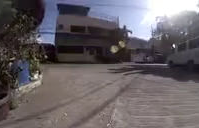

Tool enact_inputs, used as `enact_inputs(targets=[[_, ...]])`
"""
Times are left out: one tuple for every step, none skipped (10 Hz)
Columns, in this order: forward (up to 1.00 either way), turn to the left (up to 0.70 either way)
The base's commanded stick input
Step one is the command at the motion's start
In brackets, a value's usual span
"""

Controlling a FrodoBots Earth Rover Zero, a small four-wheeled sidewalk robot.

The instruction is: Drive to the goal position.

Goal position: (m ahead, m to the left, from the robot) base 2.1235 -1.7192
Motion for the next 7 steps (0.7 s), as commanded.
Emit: enact_inputs(targets=[[0.55,-0.55],[0.55,-0.55],[0.55,-0.55],[0.55,-0.55],[0.55,-0.55],[0.55,-0.55],[0.55,-0.55]])
